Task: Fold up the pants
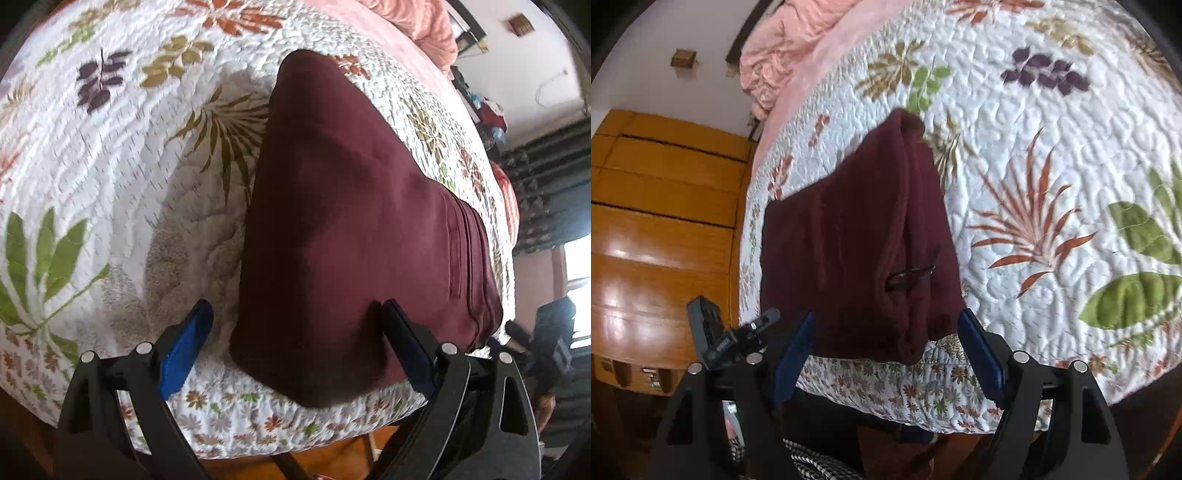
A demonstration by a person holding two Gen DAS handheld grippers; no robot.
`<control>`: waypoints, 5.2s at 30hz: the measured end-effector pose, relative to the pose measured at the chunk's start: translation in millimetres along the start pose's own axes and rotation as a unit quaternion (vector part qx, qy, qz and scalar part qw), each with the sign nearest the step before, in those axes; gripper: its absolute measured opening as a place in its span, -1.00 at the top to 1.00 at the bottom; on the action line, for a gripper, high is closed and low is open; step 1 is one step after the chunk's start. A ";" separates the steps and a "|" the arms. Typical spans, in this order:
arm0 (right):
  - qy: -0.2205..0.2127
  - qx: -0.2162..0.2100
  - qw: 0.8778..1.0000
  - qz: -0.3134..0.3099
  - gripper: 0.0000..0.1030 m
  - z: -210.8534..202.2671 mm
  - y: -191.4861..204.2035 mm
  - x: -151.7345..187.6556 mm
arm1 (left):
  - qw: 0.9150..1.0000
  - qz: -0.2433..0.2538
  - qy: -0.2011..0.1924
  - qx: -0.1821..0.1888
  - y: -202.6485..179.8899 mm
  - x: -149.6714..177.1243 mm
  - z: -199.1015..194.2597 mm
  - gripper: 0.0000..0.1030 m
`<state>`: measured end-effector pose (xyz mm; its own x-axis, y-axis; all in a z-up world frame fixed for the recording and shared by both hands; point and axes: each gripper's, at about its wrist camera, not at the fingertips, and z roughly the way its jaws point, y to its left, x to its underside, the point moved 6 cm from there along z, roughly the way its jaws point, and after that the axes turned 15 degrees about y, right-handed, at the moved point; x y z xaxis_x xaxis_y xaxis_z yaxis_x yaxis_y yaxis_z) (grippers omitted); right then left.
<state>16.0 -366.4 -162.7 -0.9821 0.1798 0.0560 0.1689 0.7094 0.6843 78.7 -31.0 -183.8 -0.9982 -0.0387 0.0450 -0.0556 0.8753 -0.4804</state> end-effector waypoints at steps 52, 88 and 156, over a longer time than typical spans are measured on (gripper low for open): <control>0.063 -0.013 0.997 -0.051 -0.13 46.5 -5.8 -62.0 | 0.990 0.041 0.104 0.090 -10.6 -56.7 29.4 -0.09; -0.005 0.031 0.997 -0.077 0.20 27.9 45.9 -193.7 | 0.995 0.076 -0.021 0.054 -58.2 -165.6 -2.3 0.45; -0.146 0.245 0.951 -0.124 -0.92 -28.6 144.8 -12.8 | 0.955 0.129 -0.198 -0.182 -98.3 20.6 -120.7 -0.78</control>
<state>50.7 -285.5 -43.5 -0.9439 0.0968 -0.3158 0.0242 0.9738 0.2262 66.1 -59.6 -29.9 -0.9118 0.0845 -0.4018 0.1314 0.9872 -0.0907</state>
